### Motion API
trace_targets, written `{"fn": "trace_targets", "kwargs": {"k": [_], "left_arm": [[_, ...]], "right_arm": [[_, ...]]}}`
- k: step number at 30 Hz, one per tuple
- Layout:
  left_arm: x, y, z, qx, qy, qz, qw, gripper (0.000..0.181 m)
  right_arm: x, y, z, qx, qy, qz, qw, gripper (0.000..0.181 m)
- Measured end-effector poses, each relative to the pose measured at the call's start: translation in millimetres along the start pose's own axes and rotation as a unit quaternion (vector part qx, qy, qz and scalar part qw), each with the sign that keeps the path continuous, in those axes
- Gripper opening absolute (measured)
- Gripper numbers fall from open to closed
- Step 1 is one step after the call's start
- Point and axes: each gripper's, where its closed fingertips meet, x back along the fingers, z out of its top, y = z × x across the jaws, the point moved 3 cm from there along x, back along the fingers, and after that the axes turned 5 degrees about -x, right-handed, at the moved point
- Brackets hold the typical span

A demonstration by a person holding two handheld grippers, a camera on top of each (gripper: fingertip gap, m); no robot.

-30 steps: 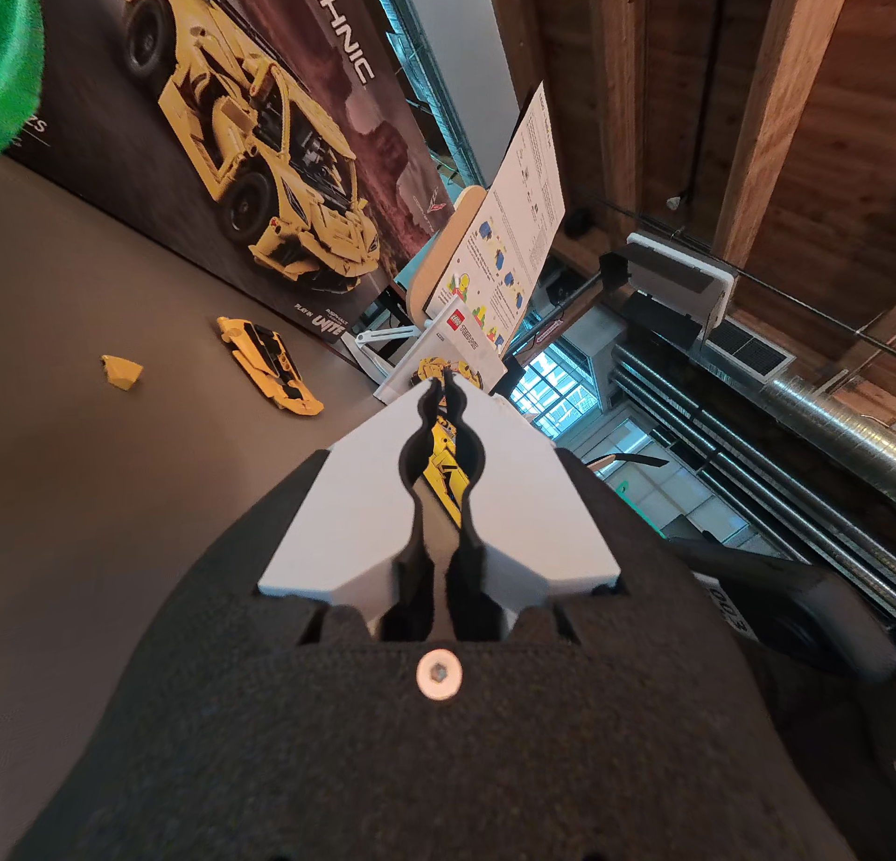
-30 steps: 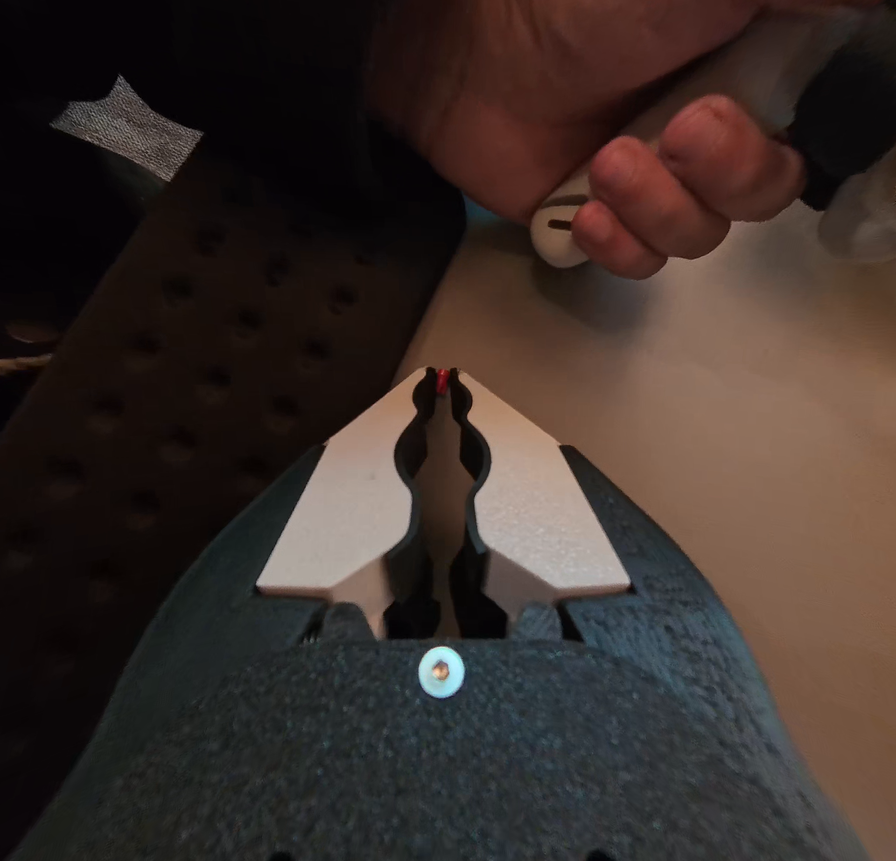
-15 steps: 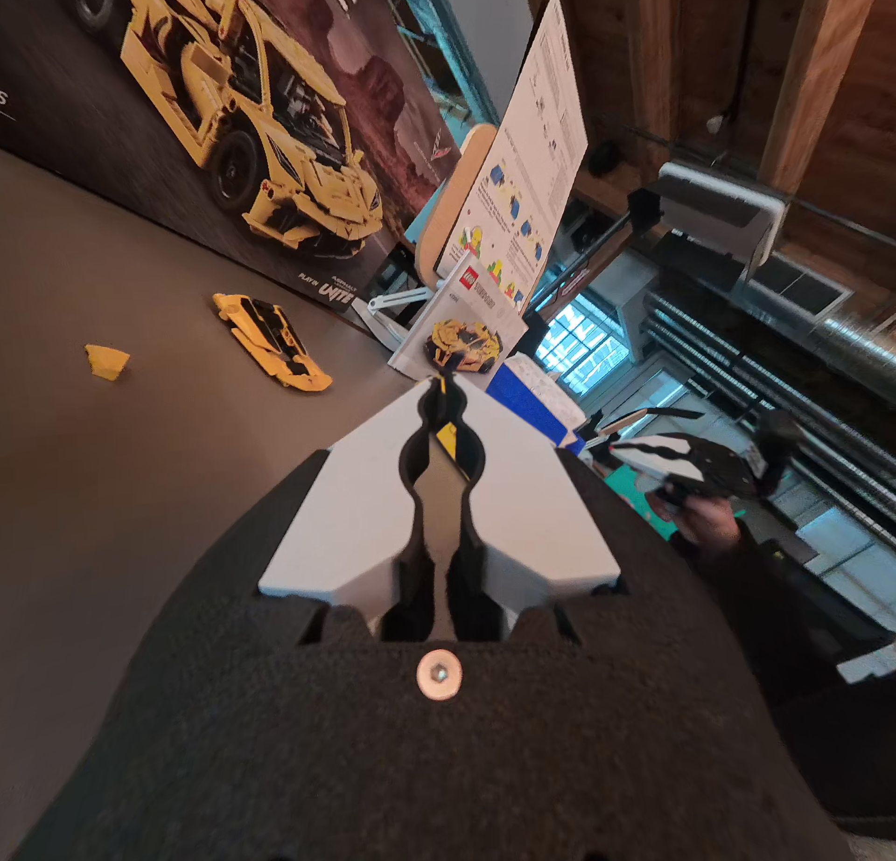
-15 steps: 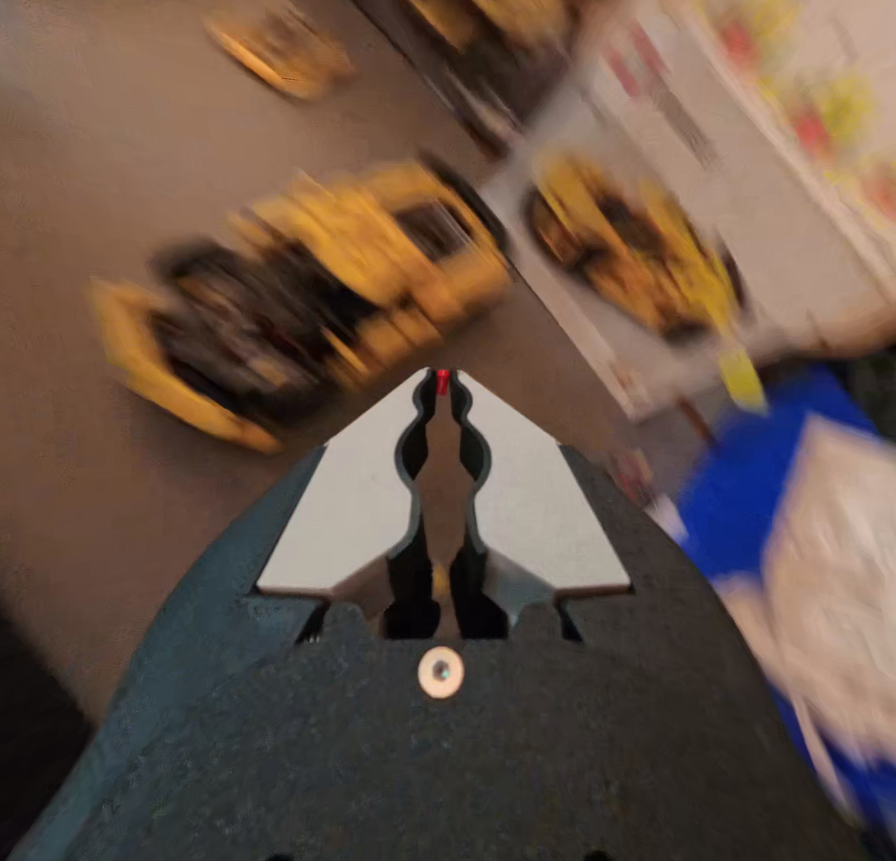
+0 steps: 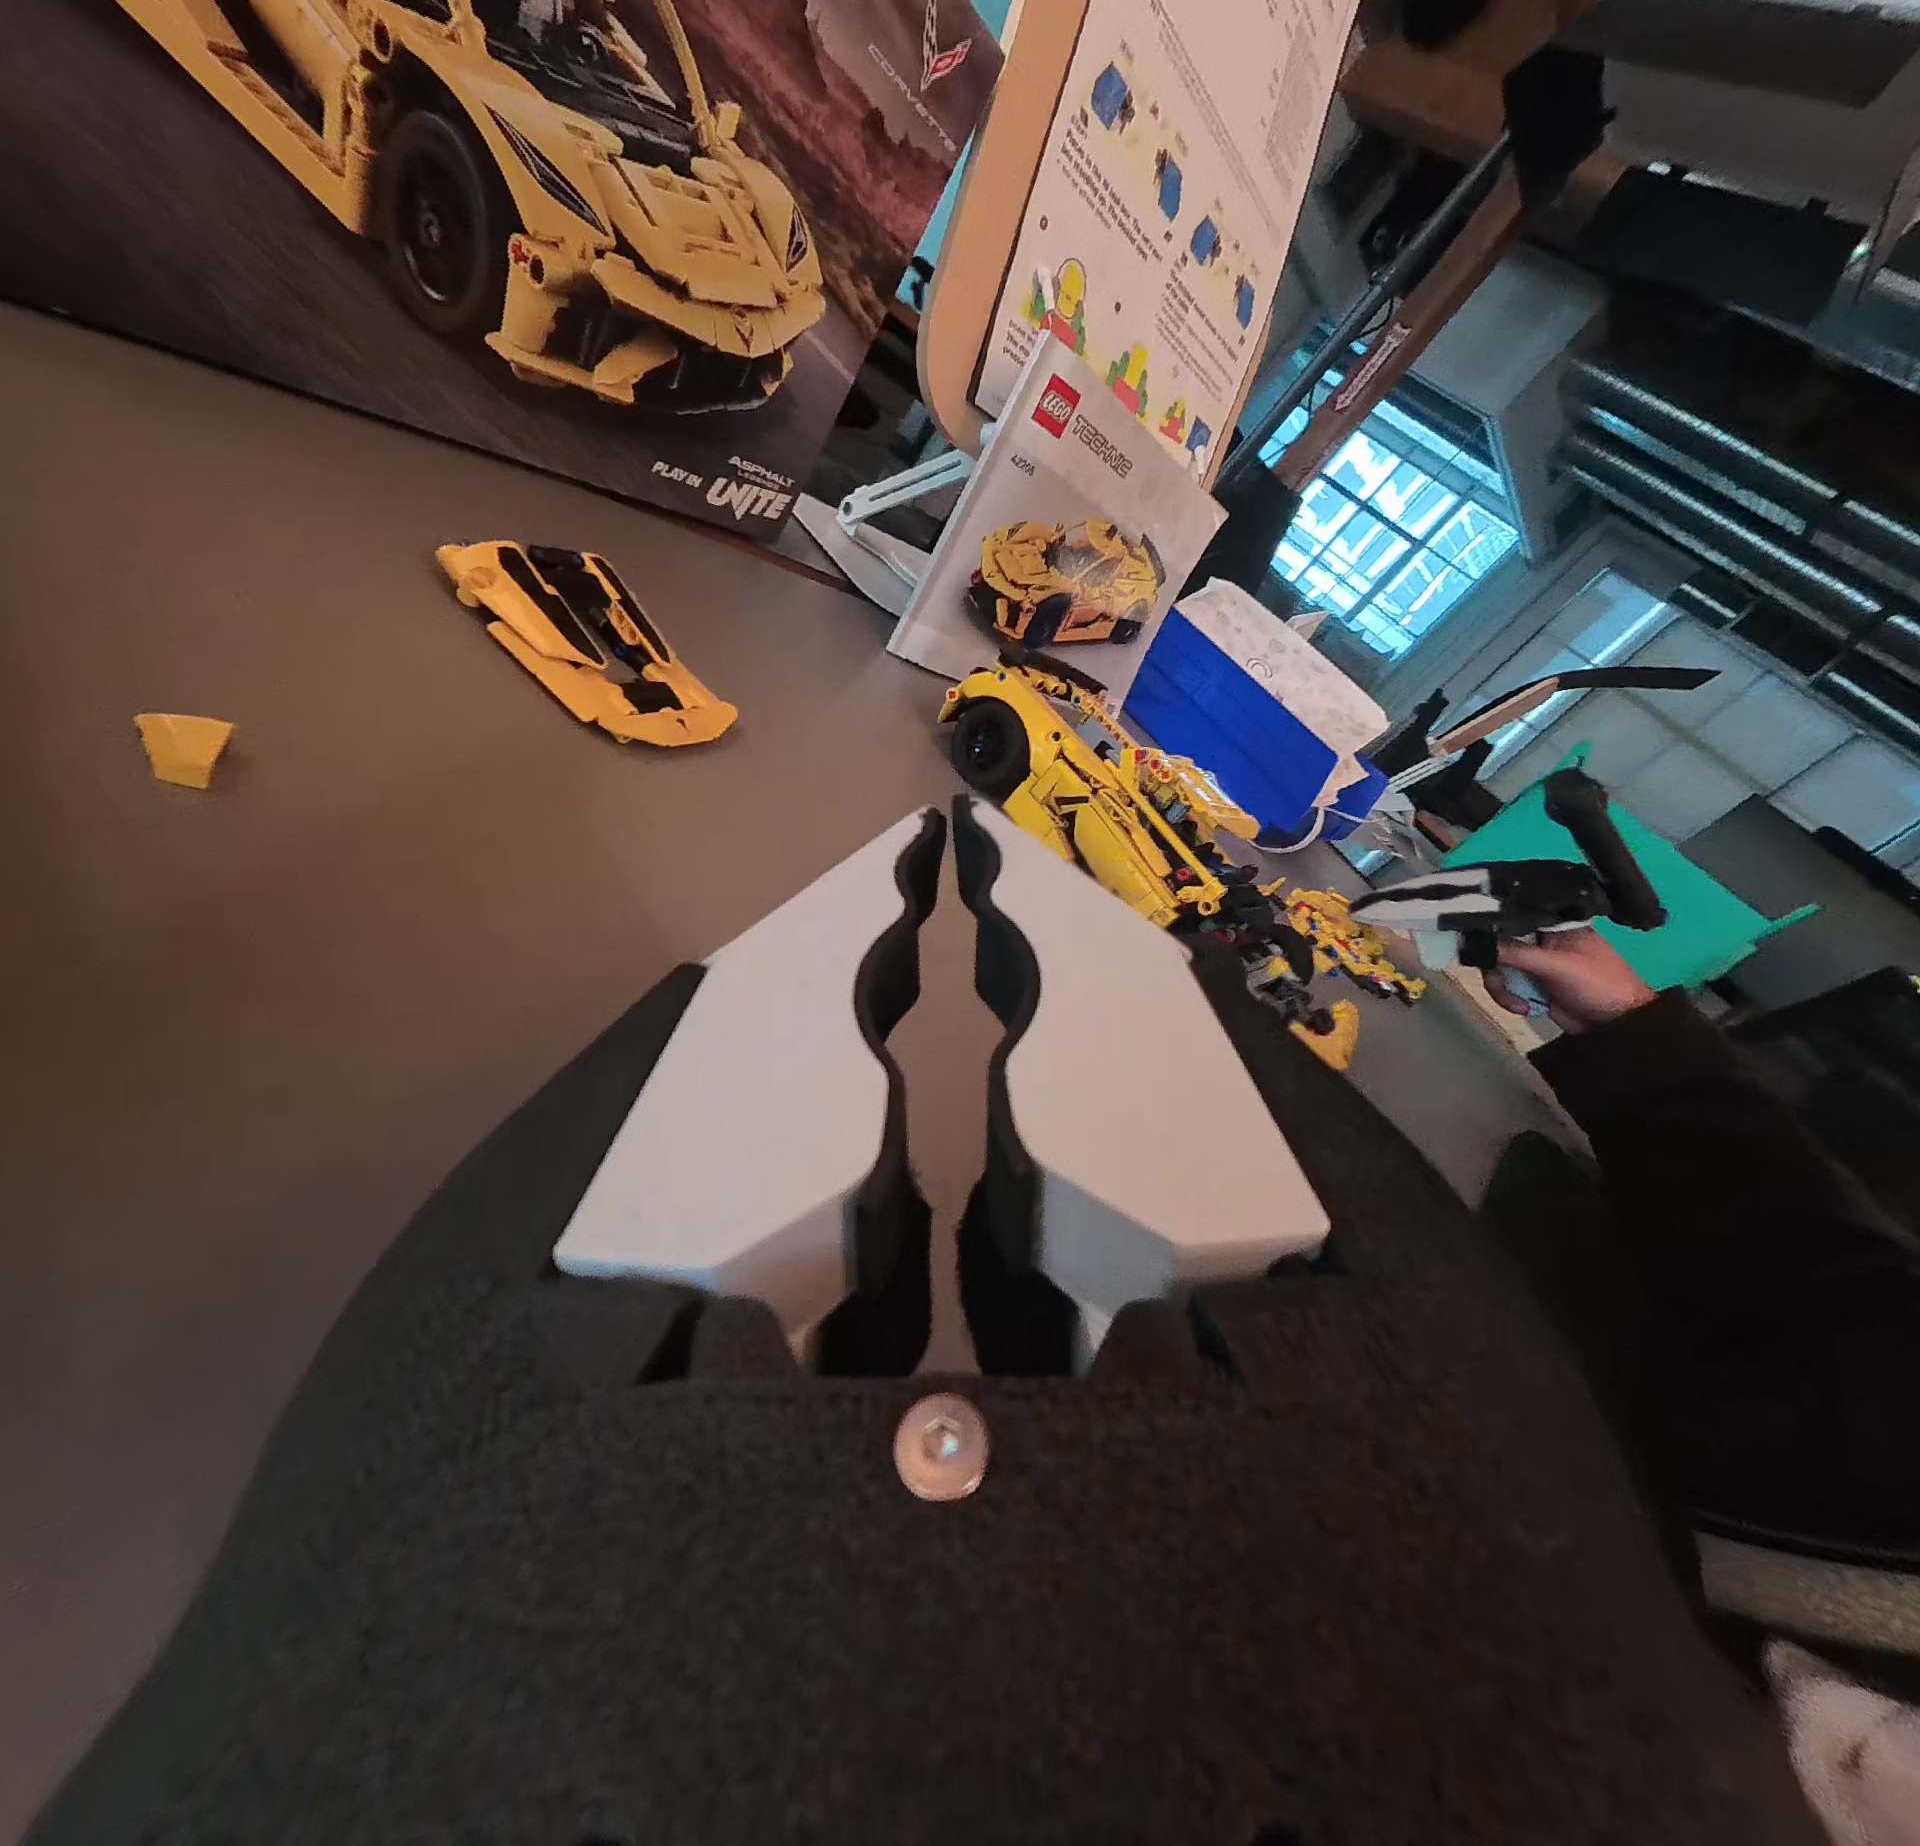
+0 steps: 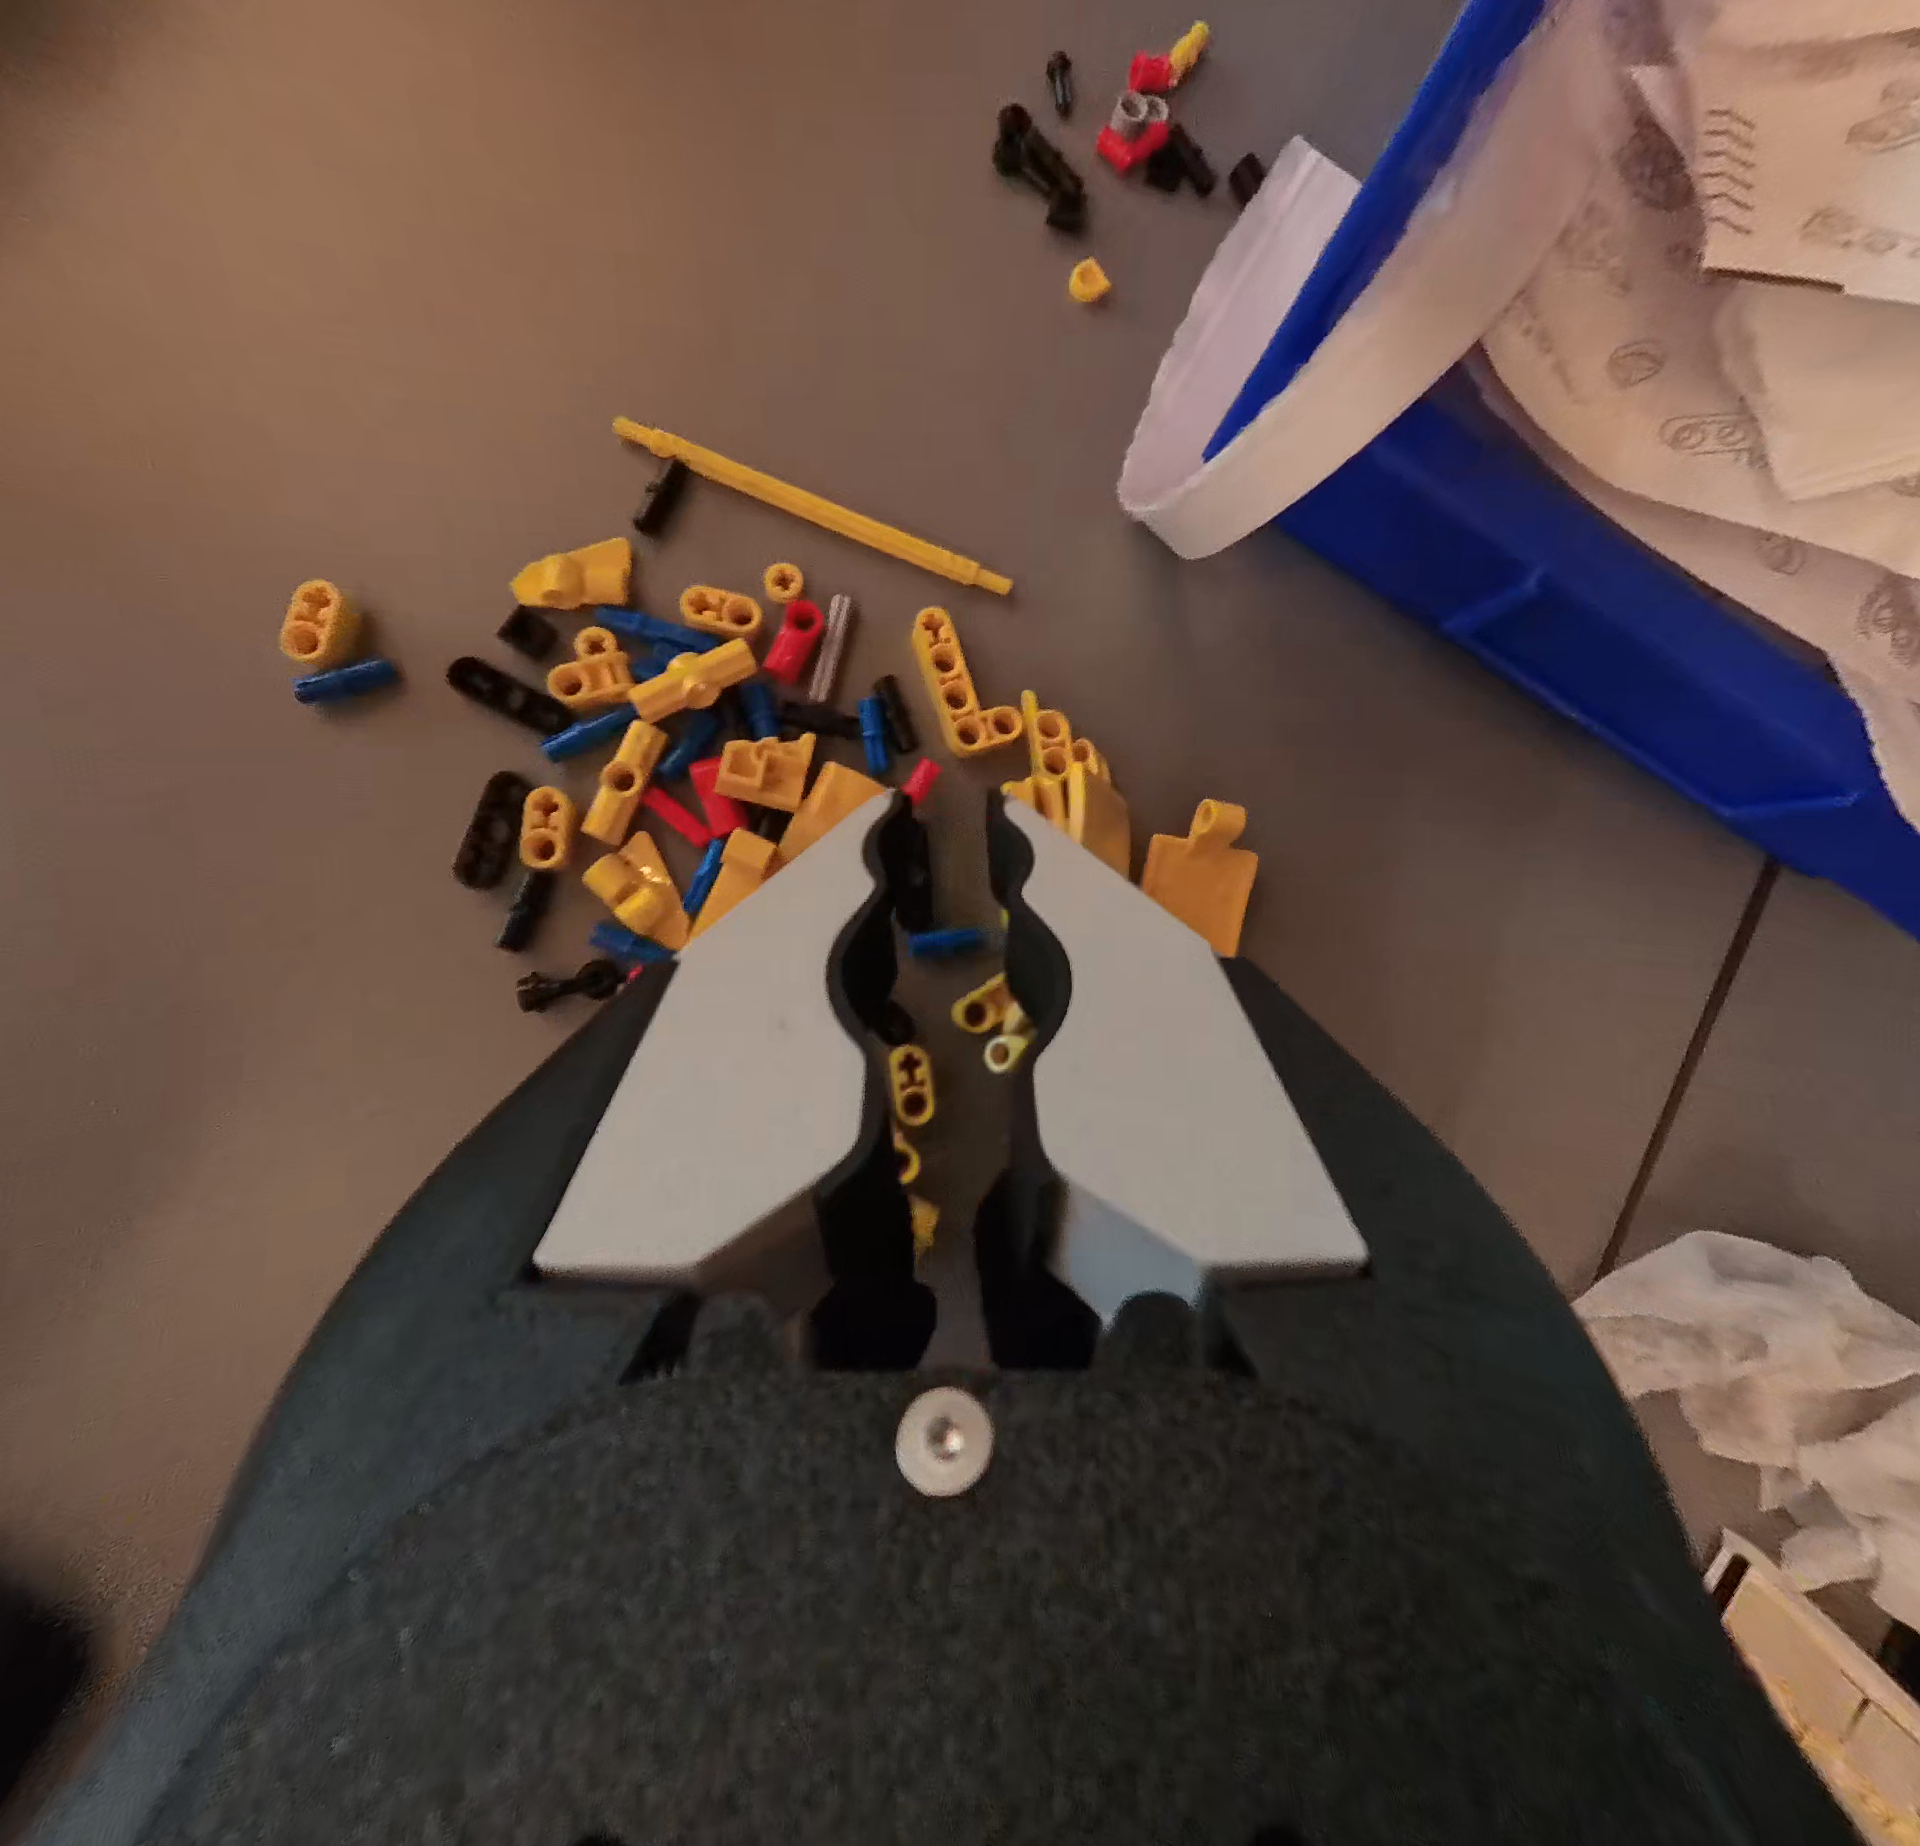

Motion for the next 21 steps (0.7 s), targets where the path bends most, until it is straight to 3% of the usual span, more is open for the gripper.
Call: {"fn": "trace_targets", "kwargs": {"k": [4,7,11,12,14,17,21], "left_arm": [[-1.5,3.9,-2.3,-0.028,-0.017,0.016,0.999,0.001],[-11.0,22.6,-2.0,-0.044,-0.028,0.014,0.999,0.001],[-46.4,81.8,-15.1,-0.075,-0.065,-0.048,0.994,0.001],[-57.8,100.0,-22.3,-0.086,-0.079,-0.073,0.991,0.001],[-78.5,134.2,-44.0,-0.12,-0.121,-0.127,0.977,0.002],[-95.2,161.5,-84.6,-0.208,-0.197,-0.165,0.944,0.008],[-100.4,167.8,-121.1,-0.28,-0.227,-0.17,0.917,0.016]], "right_arm": [[14.3,7.7,6.1,-0.012,0.026,-0.003,1.0,0.017],[51.8,-1.4,32.1,-0.042,0.117,0.019,0.992,0.019],[100.5,-95.4,88.6,-0.058,0.31,0.185,0.931,0.036],[102.8,-126.7,95.5,-0.041,0.335,0.224,0.914,0.05],[88.3,-178.5,100.9,-0.022,0.338,0.253,0.906,0.046],[49.2,-237.9,93.8,0.016,0.282,0.275,0.919,0.043],[19.6,-245.2,79.7,0.05,0.228,0.249,0.94,0.038]]}}
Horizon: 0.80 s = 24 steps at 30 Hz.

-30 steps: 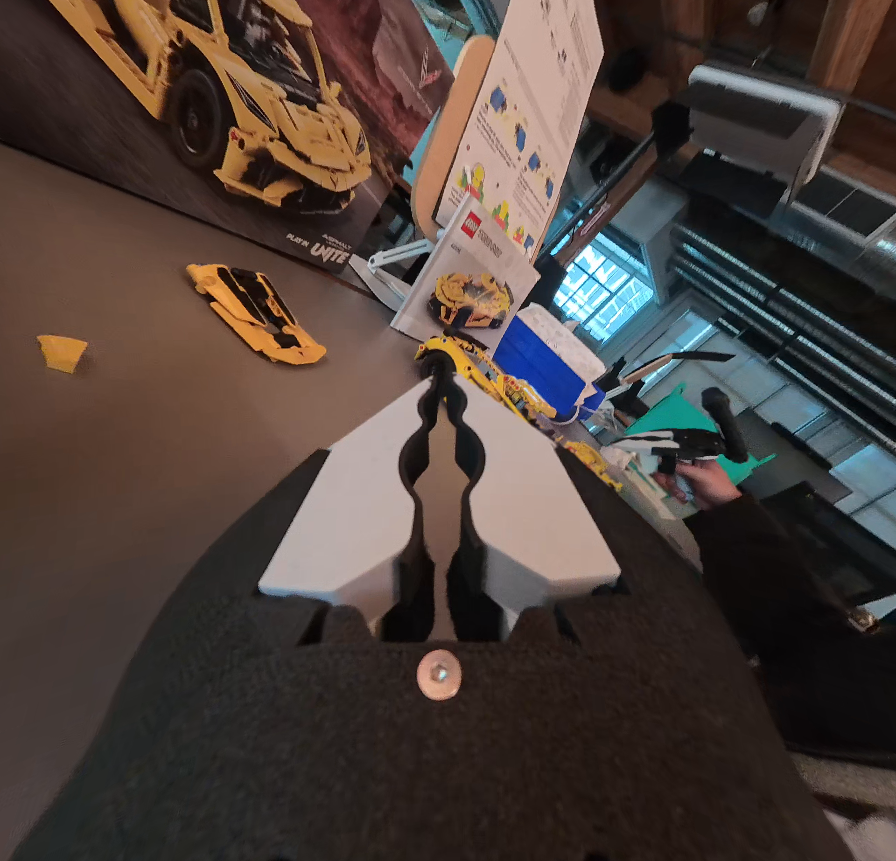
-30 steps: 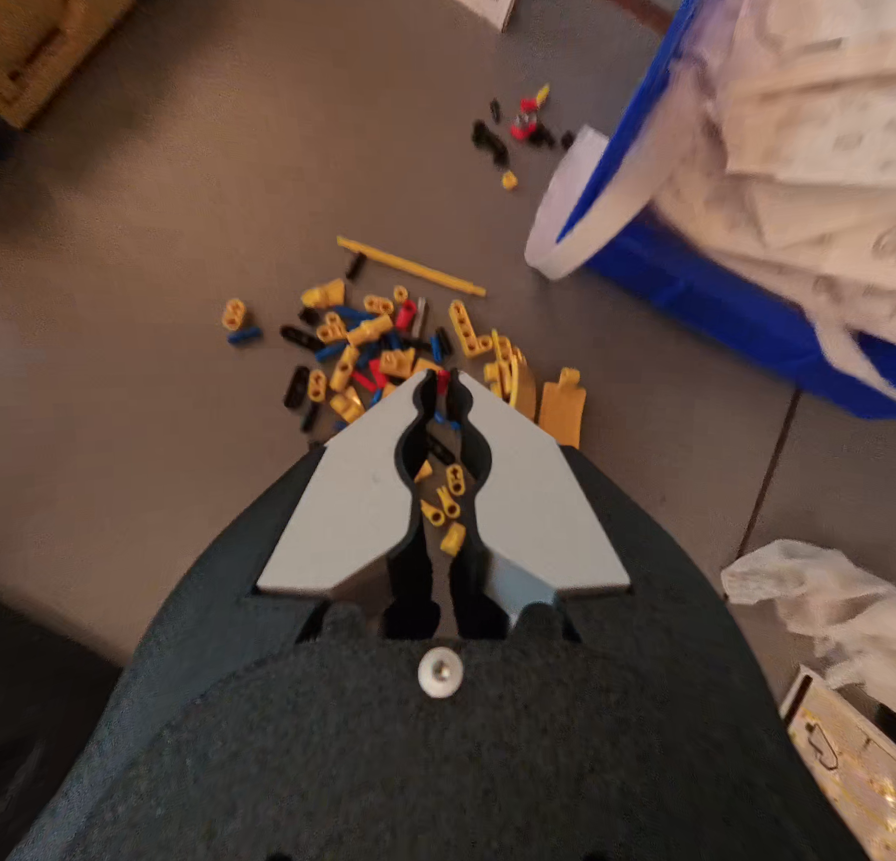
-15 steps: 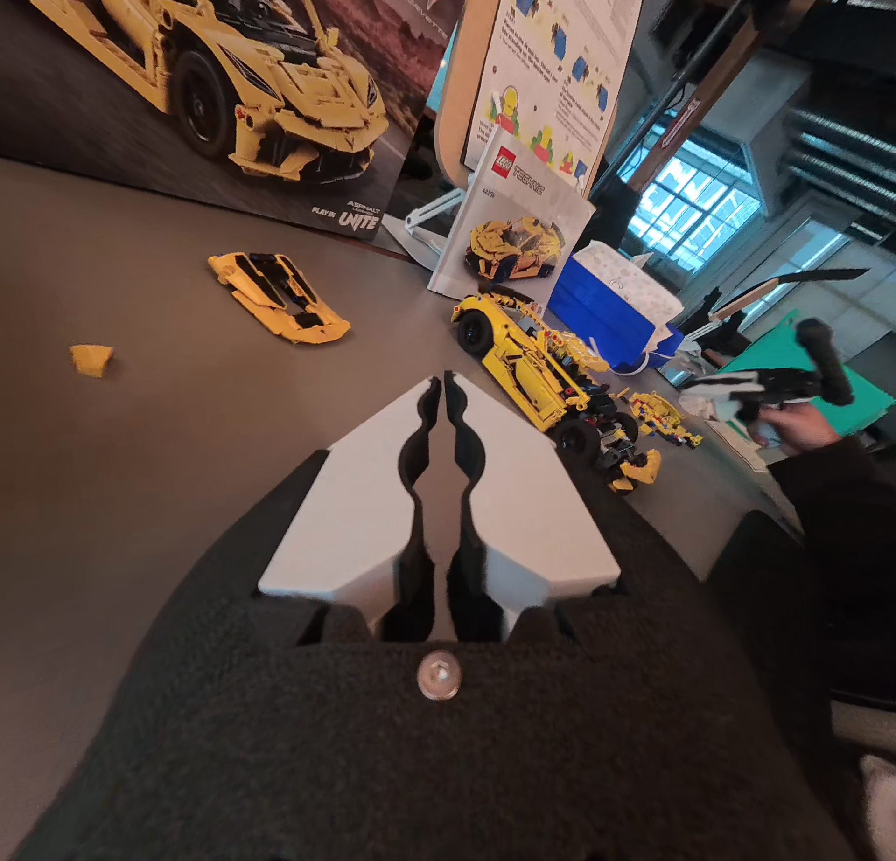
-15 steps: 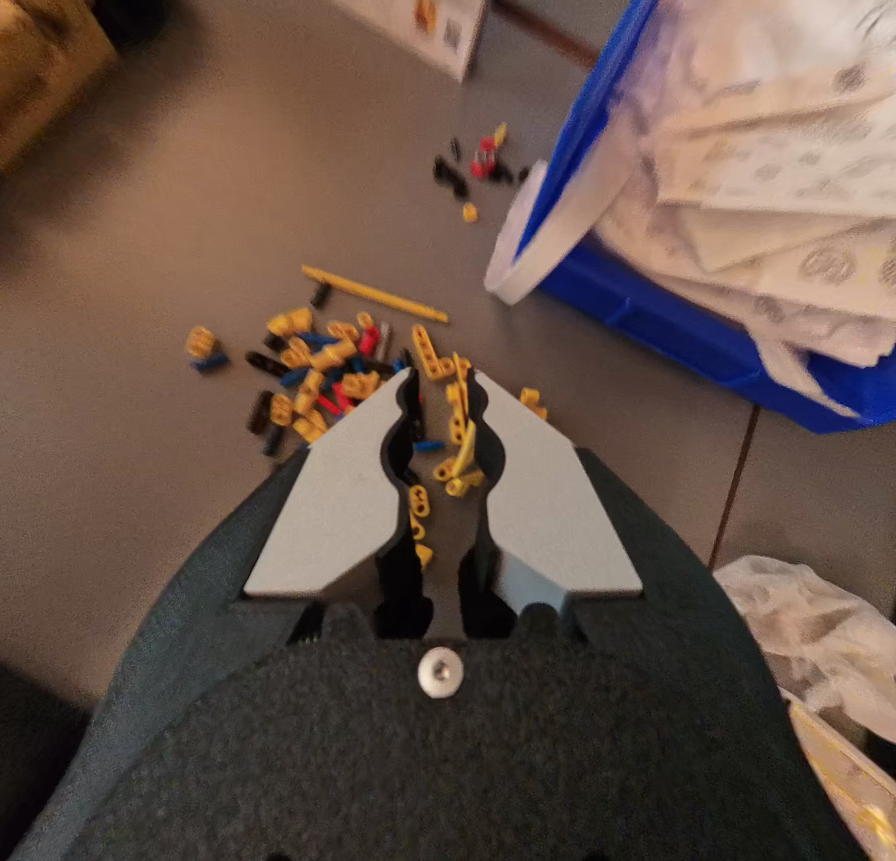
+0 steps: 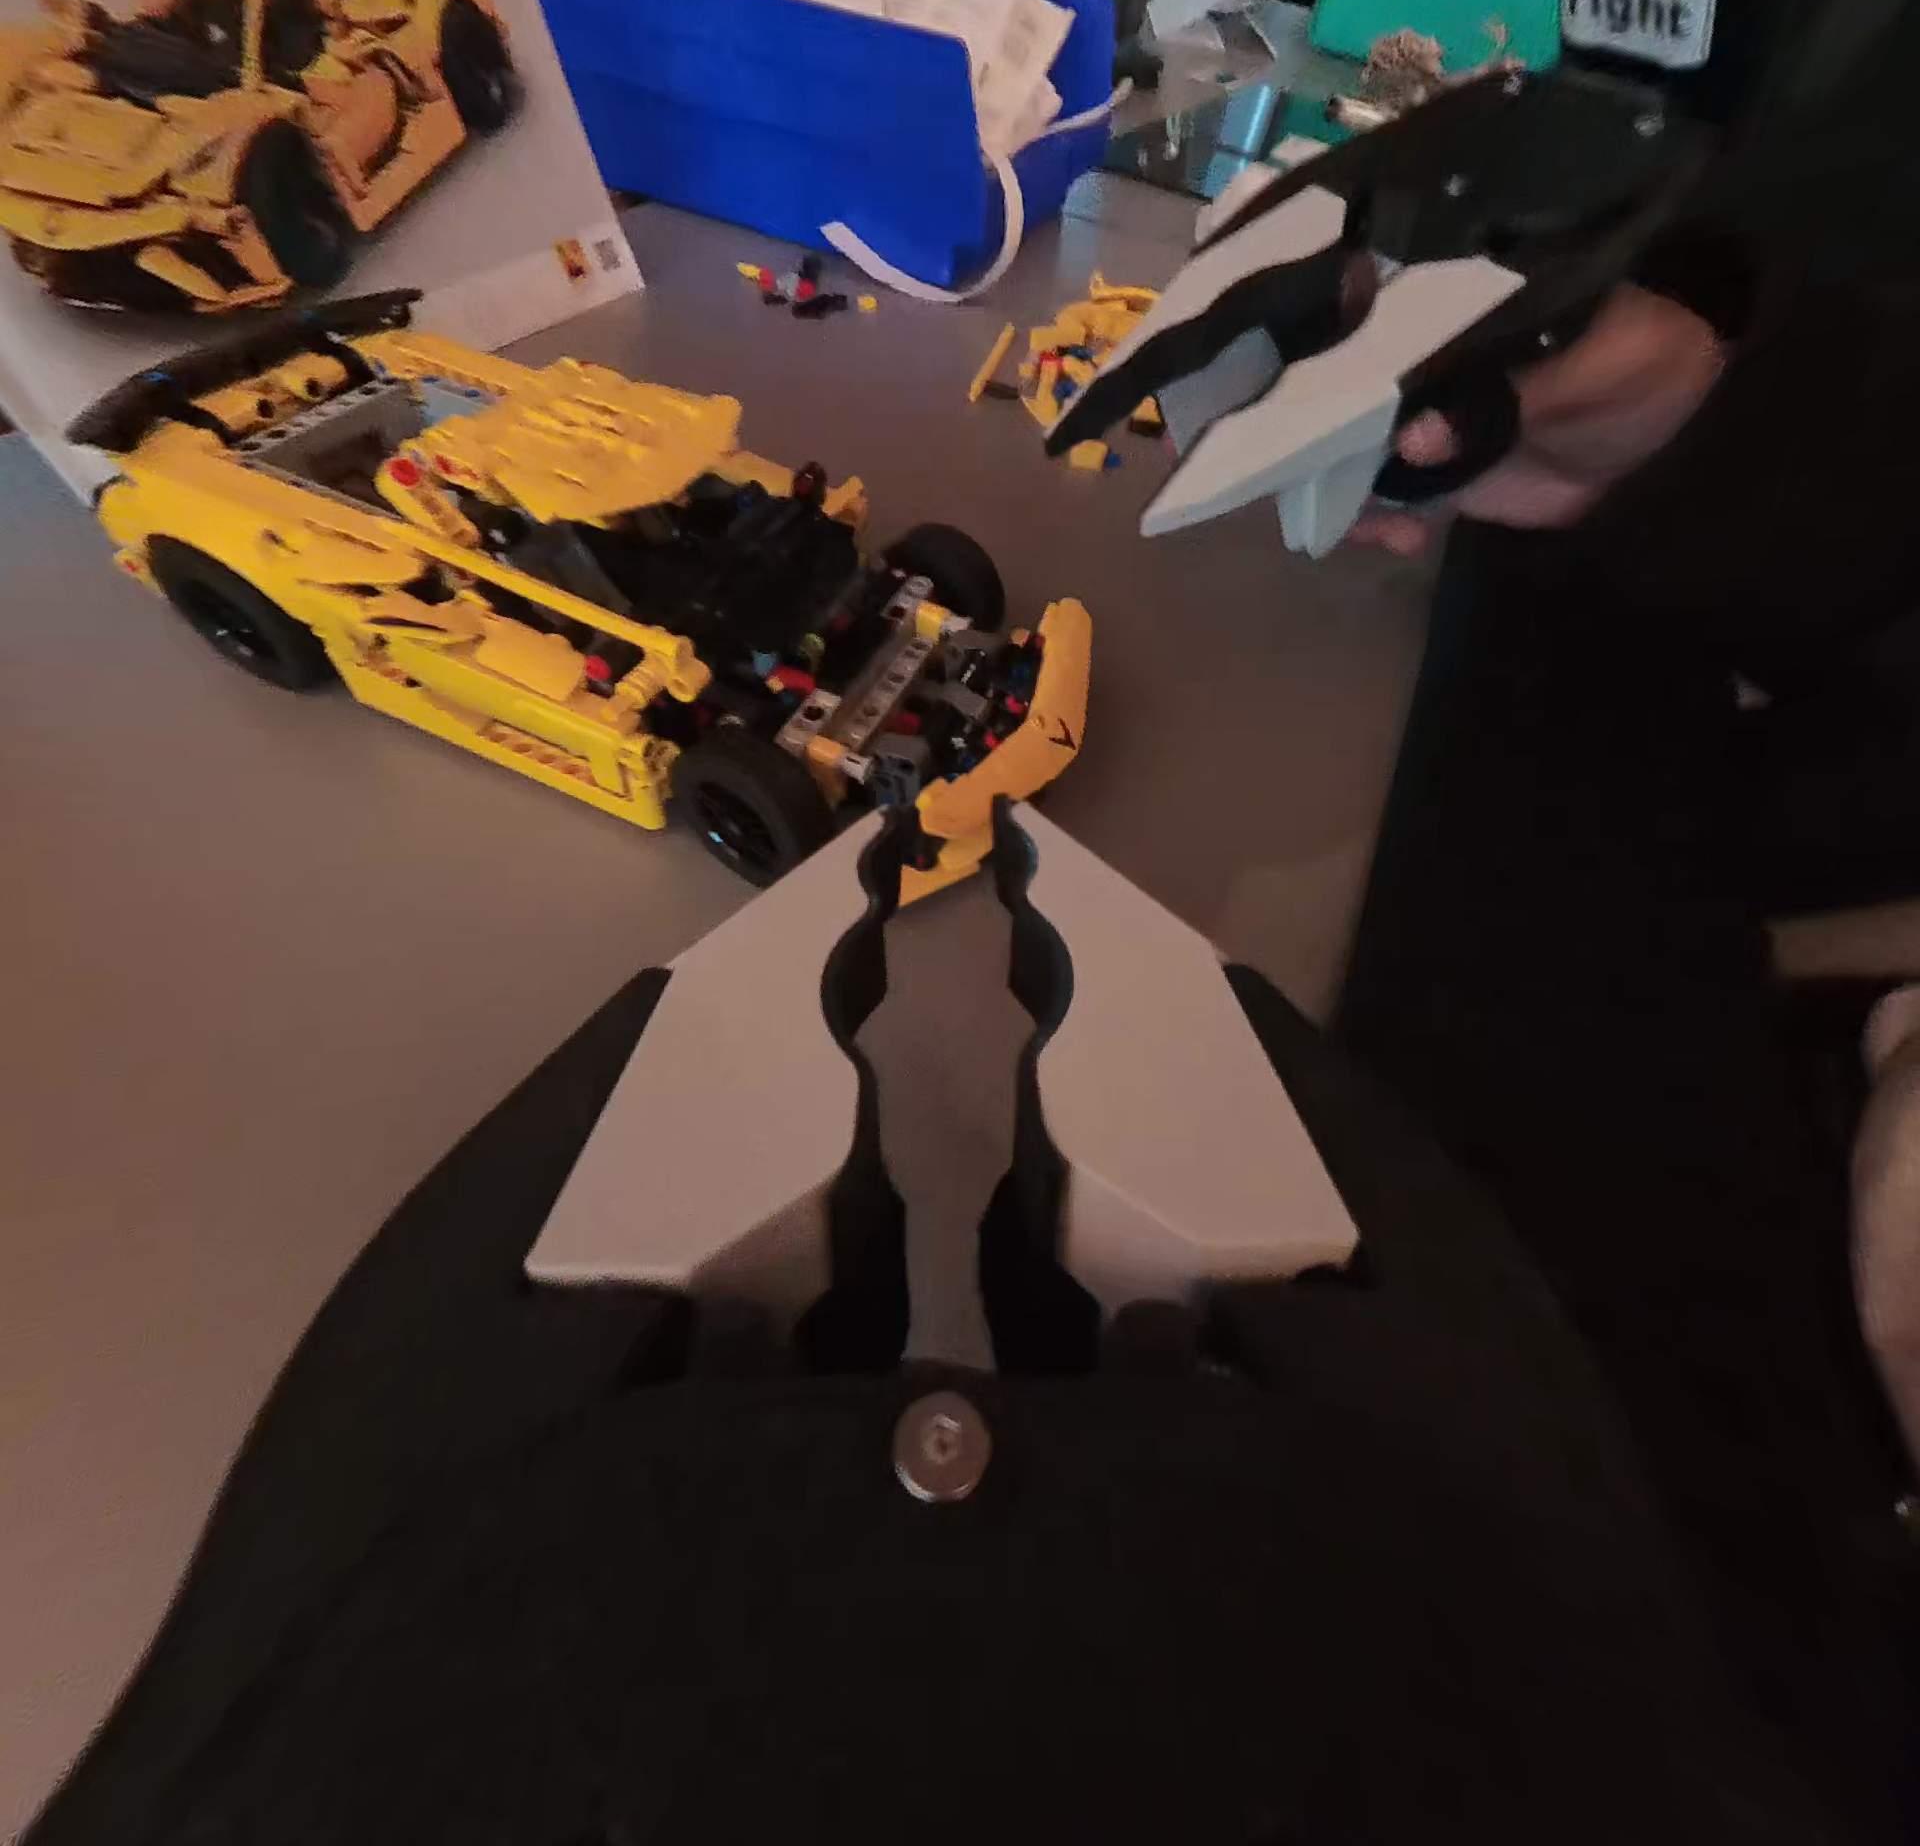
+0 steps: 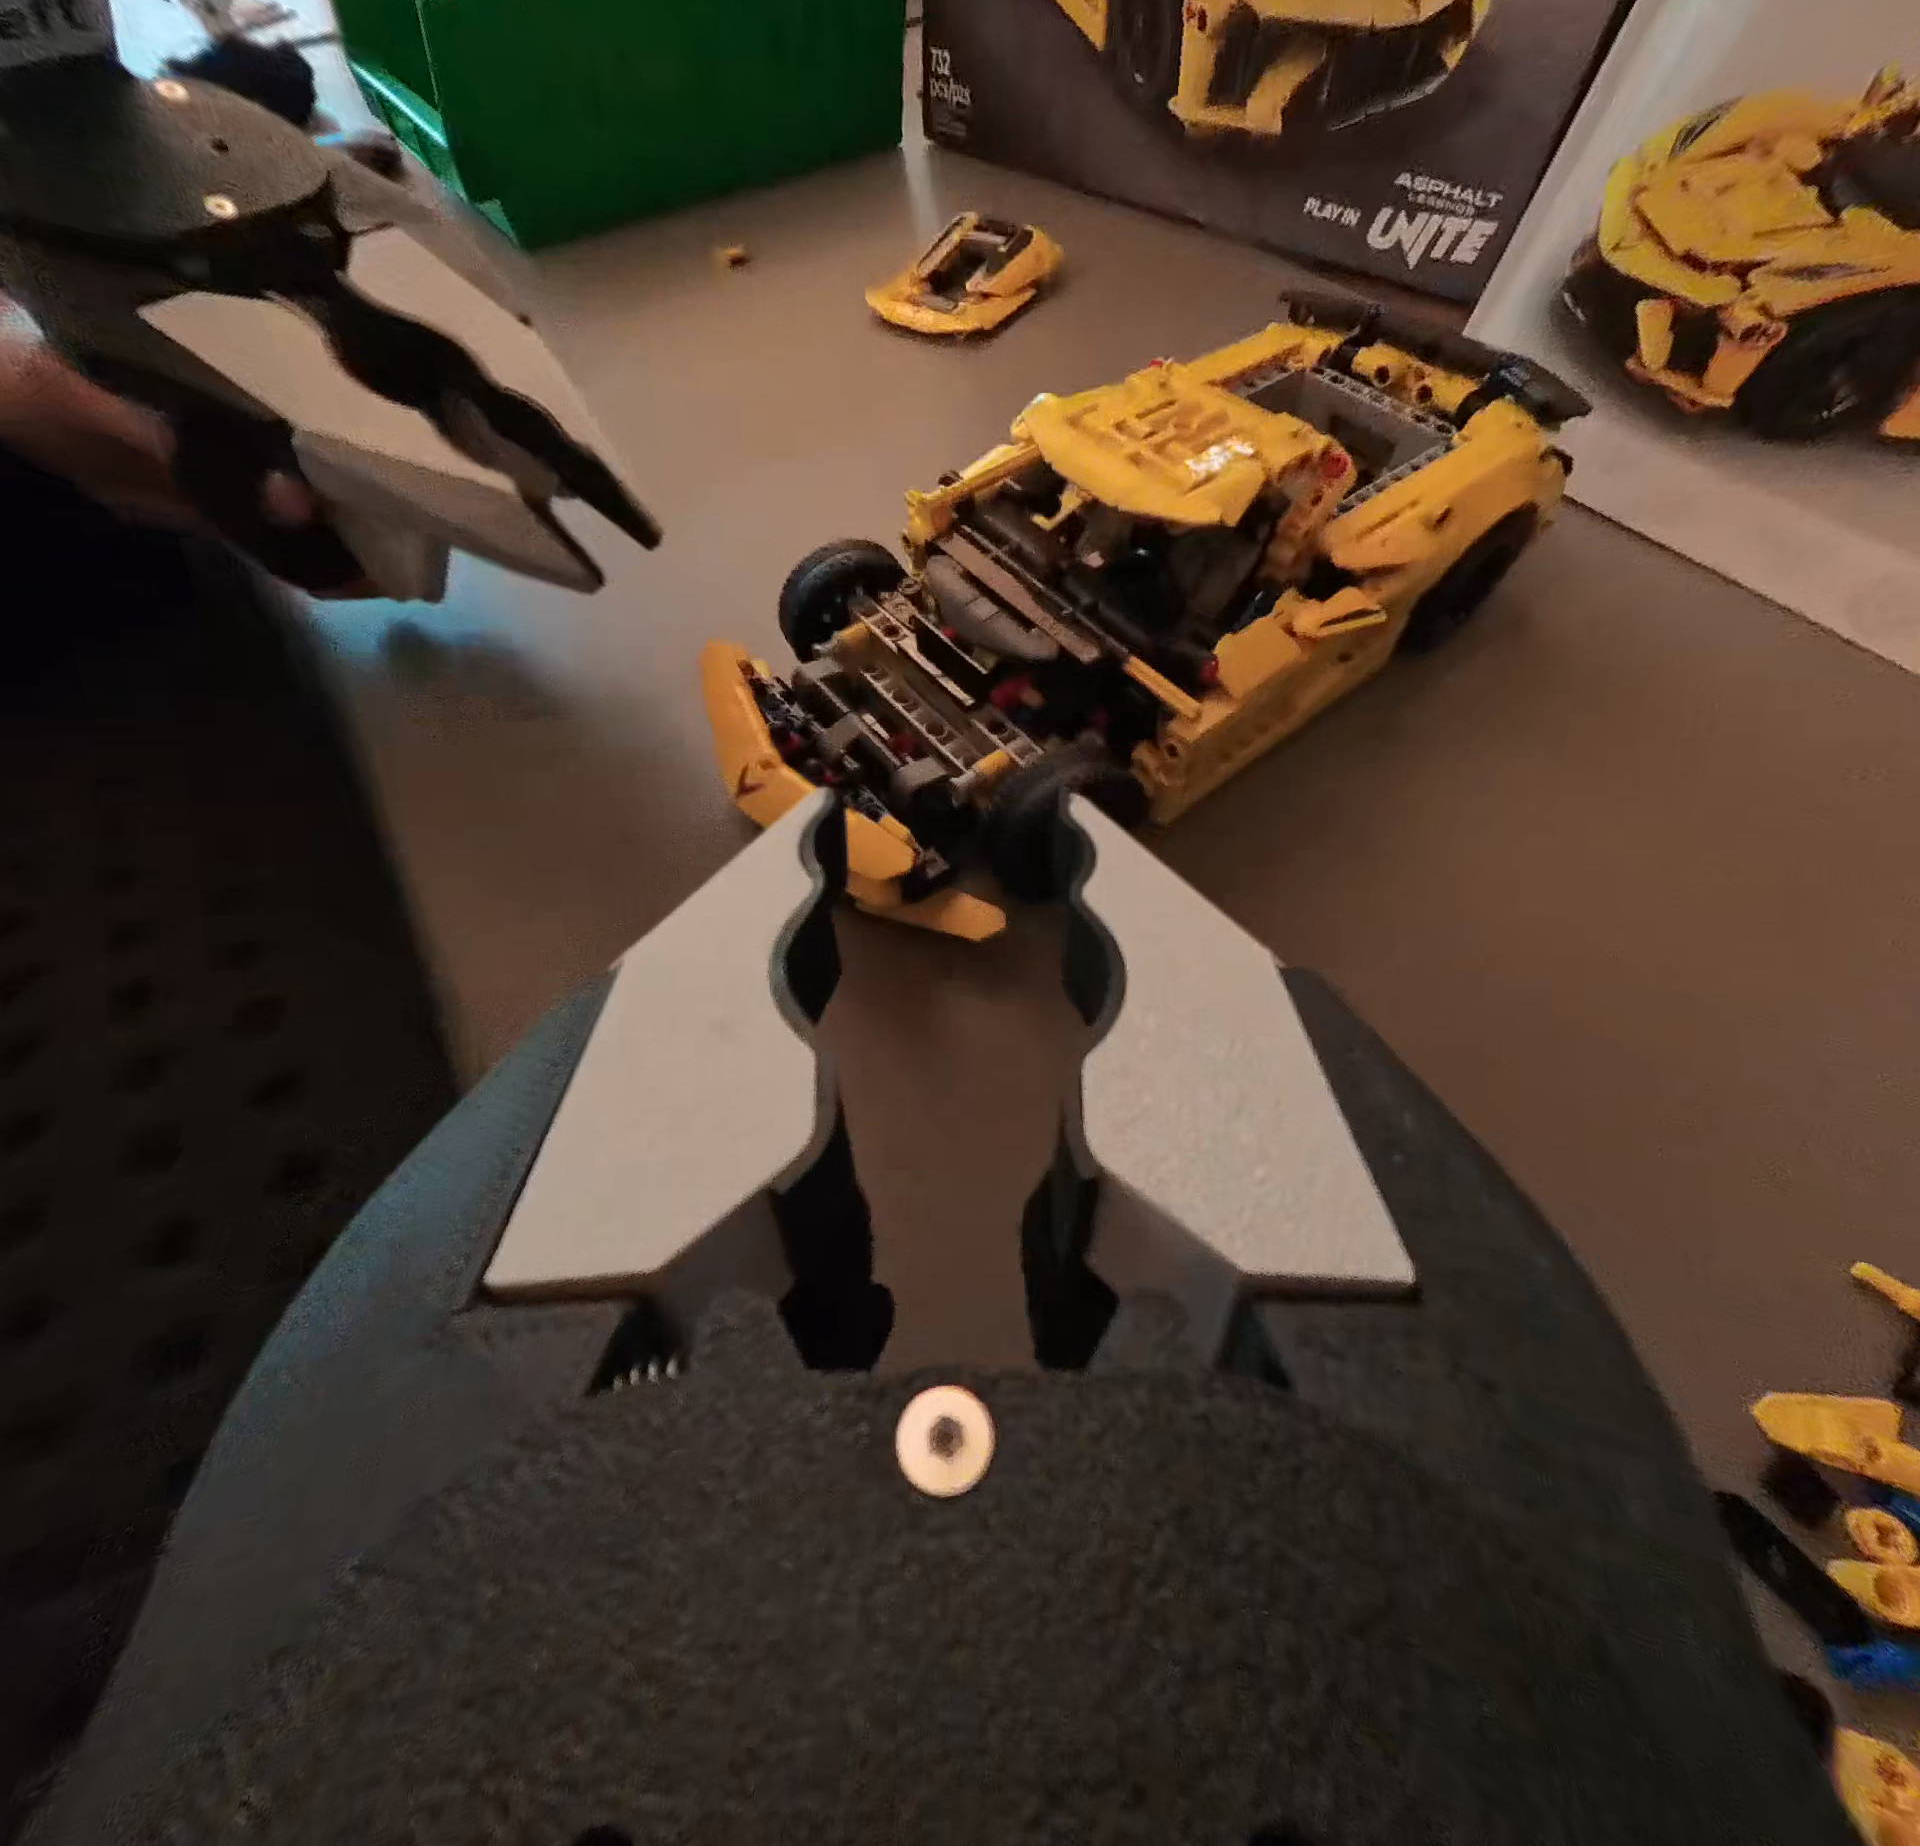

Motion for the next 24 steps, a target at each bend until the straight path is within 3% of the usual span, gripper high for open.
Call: {"fn": "trace_targets", "kwargs": {"k": [6,18,24], "left_arm": [[-14.1,3.9,-1.8,-0.029,0.001,-0.015,0.999,0.029],[-30.4,1.9,-18.5,-0.026,-0.084,-0.018,0.996,0.029],[-28.9,7.3,-20.1,-0.034,-0.087,-0.029,0.995,0.018]], "right_arm": [[-9.7,-7.3,-9.9,-0.037,-0.009,0.075,0.996,0.034],[-25.7,-13.6,-25.7,-0.106,-0.081,0.117,0.984,0.029],[-22.4,-20.4,-25.2,-0.15,-0.086,0.148,0.974,0.033]]}}
